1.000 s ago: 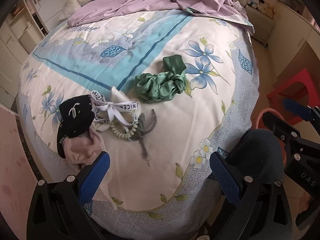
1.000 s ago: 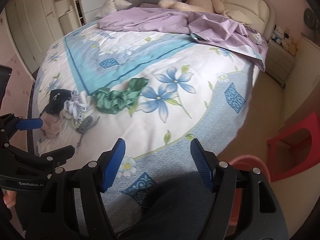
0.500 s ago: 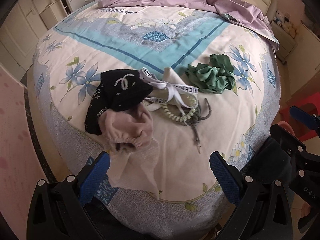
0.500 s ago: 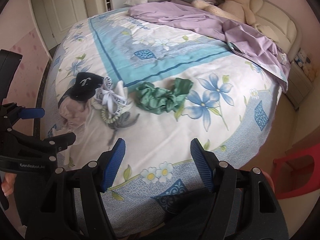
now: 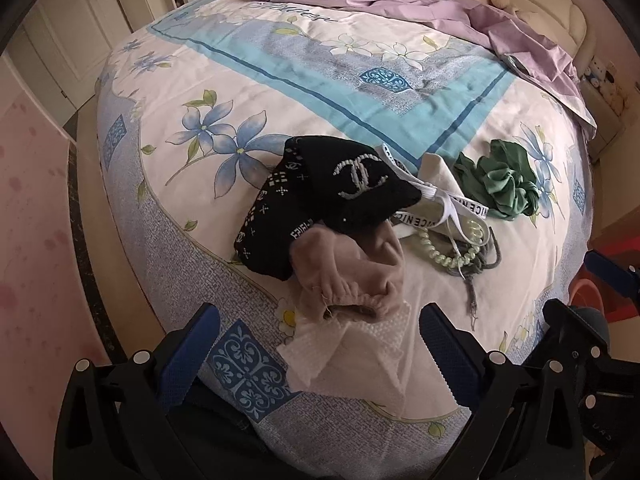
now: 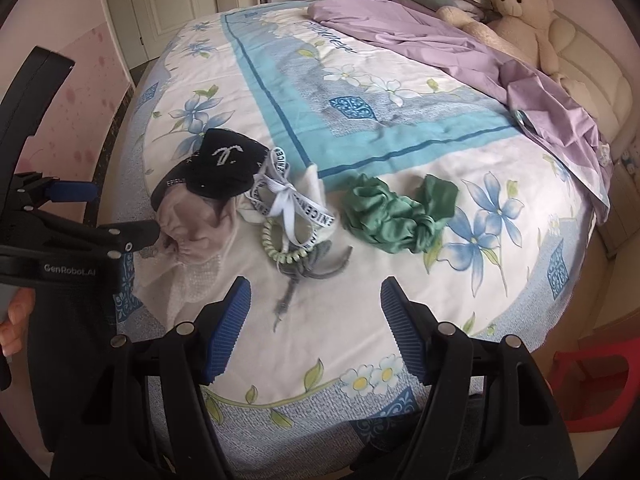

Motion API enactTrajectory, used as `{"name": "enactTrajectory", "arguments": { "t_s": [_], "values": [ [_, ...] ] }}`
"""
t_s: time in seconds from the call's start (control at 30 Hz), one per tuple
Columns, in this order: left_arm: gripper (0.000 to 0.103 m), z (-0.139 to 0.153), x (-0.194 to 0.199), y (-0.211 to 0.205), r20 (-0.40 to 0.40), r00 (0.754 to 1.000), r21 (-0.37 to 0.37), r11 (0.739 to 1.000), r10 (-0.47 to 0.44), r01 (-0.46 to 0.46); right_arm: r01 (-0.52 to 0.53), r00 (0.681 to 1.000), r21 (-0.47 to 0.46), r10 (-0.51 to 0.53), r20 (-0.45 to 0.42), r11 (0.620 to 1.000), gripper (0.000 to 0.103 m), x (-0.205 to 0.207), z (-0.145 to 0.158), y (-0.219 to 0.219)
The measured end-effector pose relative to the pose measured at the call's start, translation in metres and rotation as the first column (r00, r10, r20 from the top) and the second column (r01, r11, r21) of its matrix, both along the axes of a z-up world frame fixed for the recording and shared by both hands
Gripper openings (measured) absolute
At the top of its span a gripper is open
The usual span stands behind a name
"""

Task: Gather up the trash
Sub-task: 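Grasp the black sock with the left tool while the right tool grasps the white ribbon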

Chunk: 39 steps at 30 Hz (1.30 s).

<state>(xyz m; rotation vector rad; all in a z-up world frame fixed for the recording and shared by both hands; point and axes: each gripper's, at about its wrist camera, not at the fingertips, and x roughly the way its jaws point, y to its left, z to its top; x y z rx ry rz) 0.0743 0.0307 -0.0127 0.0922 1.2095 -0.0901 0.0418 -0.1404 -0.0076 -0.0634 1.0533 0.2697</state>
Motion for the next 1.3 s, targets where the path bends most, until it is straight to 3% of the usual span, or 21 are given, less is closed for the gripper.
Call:
{"name": "enactTrajectory", "arguments": {
  "t_s": [0.27, 0.73, 0.87, 0.97, 1.03, 1.07, 1.3],
  "values": [
    [0.098, -0.014, 0.031, -0.002, -0.005, 1.0, 0.003, 1.0, -0.022, 0.022, -0.029, 0.999, -0.005, 0.029, -0.023, 1.0, 0.066, 0.018, -0.009, 0.013],
    [0.096, -0.046, 0.075, -0.018, -0.012, 0.99, 0.01, 0.99, -0.138, 0.139, -0.033, 0.998, -0.007, 0.033, -0.058, 0.999, 0.066, 0.045, -0.026, 0.014],
    [0.075, -0.055, 0.082, -0.025, -0.034, 0.985, 0.029, 0.985, -0.168, 0.169, -0.04, 0.997, -0.005, 0.04, -0.064, 0.999, 0.066, 0.05, -0.03, 0.016],
    [0.044, -0.06, 0.087, -0.027, -0.064, 0.981, -0.008, 0.983, -0.185, 0.185, -0.046, 0.997, -0.004, 0.045, -0.064, 0.999, 0.066, 0.052, -0.03, 0.017],
    [0.031, -0.06, 0.089, -0.026, -0.066, 0.98, -0.025, 0.982, -0.186, 0.185, -0.051, 0.997, -0.003, 0.051, -0.064, 0.999, 0.066, 0.056, -0.031, 0.018],
    [0.02, -0.059, 0.09, -0.026, -0.067, 0.98, -0.035, 0.982, -0.188, 0.186, -0.053, 0.997, -0.003, 0.052, -0.064, 0.999, 0.066, 0.057, -0.031, 0.019],
    [0.015, -0.041, 0.092, -0.013, -0.044, 0.984, -0.106, 0.981, -0.171, 0.166, -0.084, 0.994, -0.021, 0.083, -0.067, 0.996, 0.065, 0.075, -0.039, 0.029]
  ]
}}
